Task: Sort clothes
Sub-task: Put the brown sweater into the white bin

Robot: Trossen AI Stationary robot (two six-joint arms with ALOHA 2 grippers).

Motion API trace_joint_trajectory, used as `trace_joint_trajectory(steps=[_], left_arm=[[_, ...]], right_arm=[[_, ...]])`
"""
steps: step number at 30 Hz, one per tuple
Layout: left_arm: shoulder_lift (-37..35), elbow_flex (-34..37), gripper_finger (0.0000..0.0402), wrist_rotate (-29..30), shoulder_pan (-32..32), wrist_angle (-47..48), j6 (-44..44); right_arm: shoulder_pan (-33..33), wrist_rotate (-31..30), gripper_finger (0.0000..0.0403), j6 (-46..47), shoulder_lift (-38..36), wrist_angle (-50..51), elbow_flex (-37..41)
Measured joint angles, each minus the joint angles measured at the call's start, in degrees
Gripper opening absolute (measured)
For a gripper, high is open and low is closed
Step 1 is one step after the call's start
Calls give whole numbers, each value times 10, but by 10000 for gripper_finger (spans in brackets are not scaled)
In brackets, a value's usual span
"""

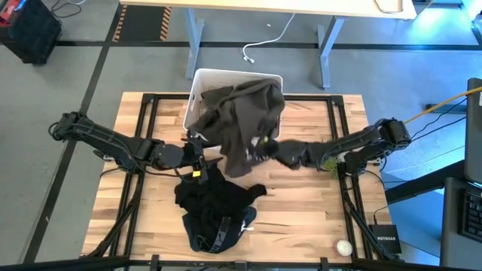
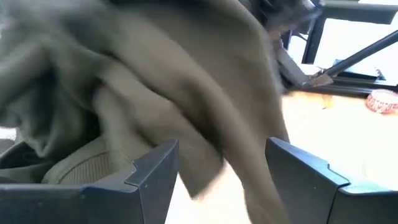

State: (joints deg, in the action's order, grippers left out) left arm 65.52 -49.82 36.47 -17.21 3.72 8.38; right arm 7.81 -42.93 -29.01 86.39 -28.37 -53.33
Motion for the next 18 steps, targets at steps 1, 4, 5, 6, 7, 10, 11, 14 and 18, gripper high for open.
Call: trace_joint_trajectory(steps=[1, 4, 5, 6, 7, 10, 11, 14, 18], left_arm=[[0, 0, 235, 0, 0, -3, 0], [0, 0, 235, 0, 0, -3, -6], [0, 0, 235, 0, 0, -3, -10], [0, 0, 235, 0, 0, -2, -12], [0, 0, 235, 0, 0, -2, -14], [0, 0, 235, 0, 0, 2, -15], [0, 0, 235, 2, 0, 2, -15], [0, 0, 235, 16, 0, 5, -16], [0, 0, 235, 43, 1, 5, -15]], right_arm=[[-15, 0, 264, -13, 0, -9, -11], [-66, 1, 264, -30, 0, 7, -50], [-86, 4, 264, -30, 0, 24, -62], [-106, 9, 264, -26, 0, 46, -71], [-125, 13, 264, -16, 0, 73, -77], [-176, 38, 264, 48, 0, 168, -87], [-188, 61, 264, 81, 0, 206, -91], [-206, 146, 264, 187, 0, 314, -113], [-193, 247, 264, 288, 0, 422, -170]])
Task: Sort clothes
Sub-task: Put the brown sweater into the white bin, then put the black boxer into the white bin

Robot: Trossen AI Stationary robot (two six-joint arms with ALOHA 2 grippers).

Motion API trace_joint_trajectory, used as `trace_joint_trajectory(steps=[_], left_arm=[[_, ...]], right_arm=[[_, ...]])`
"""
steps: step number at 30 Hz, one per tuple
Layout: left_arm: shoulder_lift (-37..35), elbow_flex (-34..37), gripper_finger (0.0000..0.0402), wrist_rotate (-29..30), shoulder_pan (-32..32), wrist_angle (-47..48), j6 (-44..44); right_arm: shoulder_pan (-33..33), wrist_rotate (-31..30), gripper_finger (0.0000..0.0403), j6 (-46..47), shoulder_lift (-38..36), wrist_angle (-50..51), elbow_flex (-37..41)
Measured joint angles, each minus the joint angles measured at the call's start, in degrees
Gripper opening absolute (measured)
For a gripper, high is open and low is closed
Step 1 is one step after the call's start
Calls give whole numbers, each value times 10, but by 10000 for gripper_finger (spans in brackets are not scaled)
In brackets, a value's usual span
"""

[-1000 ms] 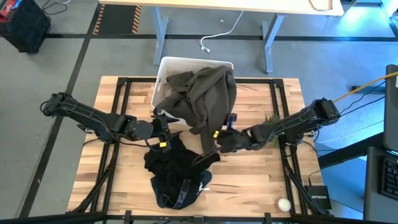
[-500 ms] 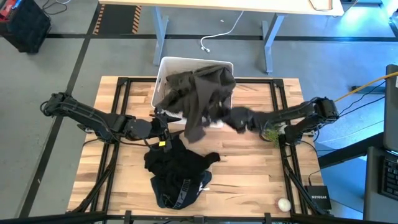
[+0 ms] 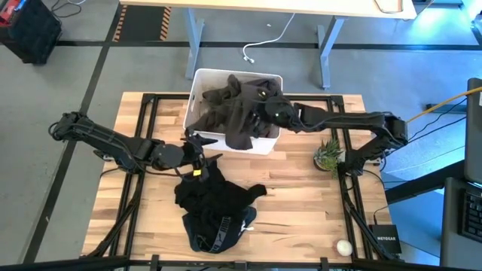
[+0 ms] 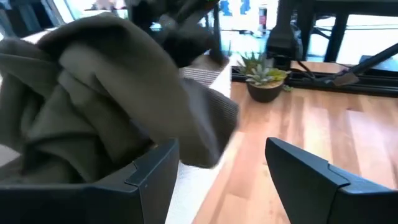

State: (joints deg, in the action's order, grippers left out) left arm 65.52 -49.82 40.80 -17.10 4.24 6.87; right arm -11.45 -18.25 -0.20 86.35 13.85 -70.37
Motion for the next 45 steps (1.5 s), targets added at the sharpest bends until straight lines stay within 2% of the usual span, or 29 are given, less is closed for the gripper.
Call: trace_joint_trajectory(steps=[2, 4, 6, 10, 14, 20, 26, 30, 33, 37, 45], left_arm=[[0, 0, 235, 6, 0, 0, 1], [0, 0, 235, 8, 0, 0, 2], [0, 0, 235, 8, 0, -1, 5], [0, 0, 235, 8, 0, -1, 7], [0, 0, 235, 8, 0, -1, 8], [0, 0, 235, 8, 0, 0, 9], [0, 0, 235, 8, 0, 21, 17], [0, 0, 235, 8, 0, 29, 21], [0, 0, 235, 8, 0, 29, 24], [0, 0, 235, 8, 0, 31, 31], [-6, 0, 235, 7, -1, 84, 61]], right_arm=[[8, 57, 264, 42, 0, 72, -56], [16, 86, 264, 49, 0, 145, -116], [23, 75, 264, 43, 0, 216, -170], [21, 1, 264, 29, -1, 297, -246], [6, -46, 264, 25, 0, 262, -250], [-48, 9, 264, 29, 61, 185, -205], [-87, 57, 264, 42, 177, 201, -183], [-92, 64, 264, 35, 216, 198, -182], [-89, 79, 264, 33, 221, 200, -184], [-80, 80, 264, 27, 207, 256, -220], [5, 52, 264, -12, 98, 299, -333]])
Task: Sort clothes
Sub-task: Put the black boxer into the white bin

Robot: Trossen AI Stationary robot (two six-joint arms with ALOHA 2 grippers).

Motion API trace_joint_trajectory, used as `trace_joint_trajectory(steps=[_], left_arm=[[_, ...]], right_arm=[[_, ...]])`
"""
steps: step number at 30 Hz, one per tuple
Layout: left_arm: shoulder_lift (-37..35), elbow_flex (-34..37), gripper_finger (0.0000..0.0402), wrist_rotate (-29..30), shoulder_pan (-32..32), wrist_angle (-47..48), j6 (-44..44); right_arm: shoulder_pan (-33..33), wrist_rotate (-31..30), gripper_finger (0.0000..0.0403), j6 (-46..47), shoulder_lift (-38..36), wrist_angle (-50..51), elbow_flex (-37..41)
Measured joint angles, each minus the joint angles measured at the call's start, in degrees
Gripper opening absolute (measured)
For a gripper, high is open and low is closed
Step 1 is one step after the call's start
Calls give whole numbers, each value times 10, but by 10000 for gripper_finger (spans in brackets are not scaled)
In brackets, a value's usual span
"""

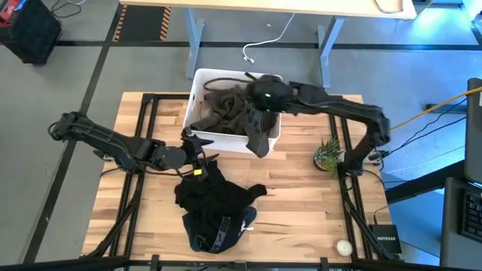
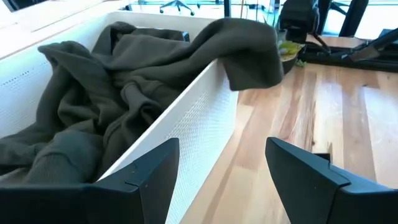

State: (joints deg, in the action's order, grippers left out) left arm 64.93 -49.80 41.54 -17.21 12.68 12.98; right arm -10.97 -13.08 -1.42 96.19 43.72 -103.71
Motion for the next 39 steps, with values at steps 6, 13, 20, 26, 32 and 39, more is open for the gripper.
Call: trace_joint_trajectory(steps=[6, 13, 20, 26, 32, 39], left_arm=[[-24, 0, 235, -60, -1, 35, 48], [-28, 0, 235, -114, -8, 62, 75], [-27, 0, 235, -113, -8, 65, 80], [-27, 0, 235, -113, 2, 65, 90], [-27, 0, 235, -112, 8, 64, 96], [-27, 0, 235, -112, 8, 64, 93]], right_arm=[[109, 23, 264, -4, -49, 16, -6], [277, 36, 264, -4, -43, -73, 114], [379, 35, 264, -2, -43, -171, 316], [376, 36, 264, 47, -42, -329, 455], [341, 58, 264, 36, -40, -504, 501], [326, 84, 264, 10, 2, -592, 505]])
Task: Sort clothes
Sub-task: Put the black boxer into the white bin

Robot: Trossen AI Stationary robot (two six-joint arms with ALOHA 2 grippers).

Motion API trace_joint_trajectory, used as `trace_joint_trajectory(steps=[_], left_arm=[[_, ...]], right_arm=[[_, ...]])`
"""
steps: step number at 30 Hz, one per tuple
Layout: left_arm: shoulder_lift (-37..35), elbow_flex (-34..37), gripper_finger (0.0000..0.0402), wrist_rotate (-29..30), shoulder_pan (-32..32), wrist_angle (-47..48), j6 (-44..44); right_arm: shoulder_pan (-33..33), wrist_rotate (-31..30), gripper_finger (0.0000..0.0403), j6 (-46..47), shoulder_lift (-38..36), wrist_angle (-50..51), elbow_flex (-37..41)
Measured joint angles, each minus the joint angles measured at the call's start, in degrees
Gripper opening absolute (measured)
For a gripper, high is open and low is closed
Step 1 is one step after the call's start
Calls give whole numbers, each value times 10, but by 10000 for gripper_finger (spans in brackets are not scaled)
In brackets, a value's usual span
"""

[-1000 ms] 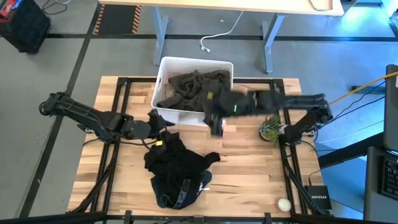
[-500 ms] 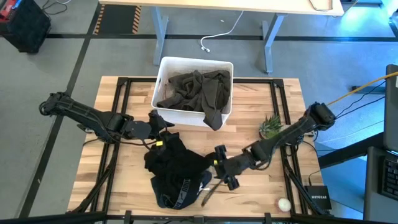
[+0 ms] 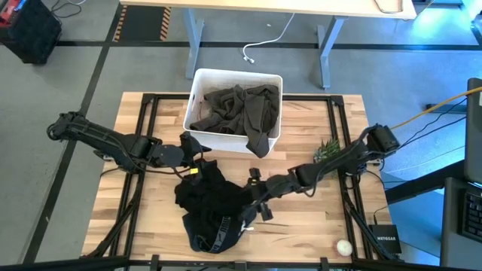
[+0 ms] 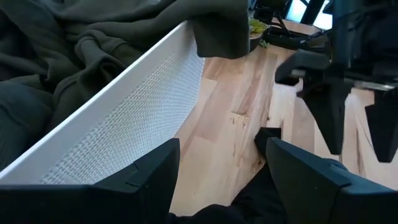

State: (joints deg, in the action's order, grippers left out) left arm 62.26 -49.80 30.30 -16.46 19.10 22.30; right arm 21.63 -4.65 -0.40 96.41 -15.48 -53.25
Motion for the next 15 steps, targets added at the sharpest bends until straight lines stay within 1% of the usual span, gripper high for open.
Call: trace_joint_trajectory(steps=[5, 9, 12, 15], left_arm=[[0, 0, 235, 9, -10, -5, 6], [0, 0, 235, 14, -29, 0, 25], [0, 0, 235, 34, -53, 0, 34], [0, 0, 235, 66, -81, 0, 35]], right_arm=[[10, 1, 264, 11, 37, -3, 0], [26, -19, 264, 49, 67, -7, -8], [47, -22, 264, 64, 87, -6, -30], [73, -31, 264, 64, 107, -14, -65]])
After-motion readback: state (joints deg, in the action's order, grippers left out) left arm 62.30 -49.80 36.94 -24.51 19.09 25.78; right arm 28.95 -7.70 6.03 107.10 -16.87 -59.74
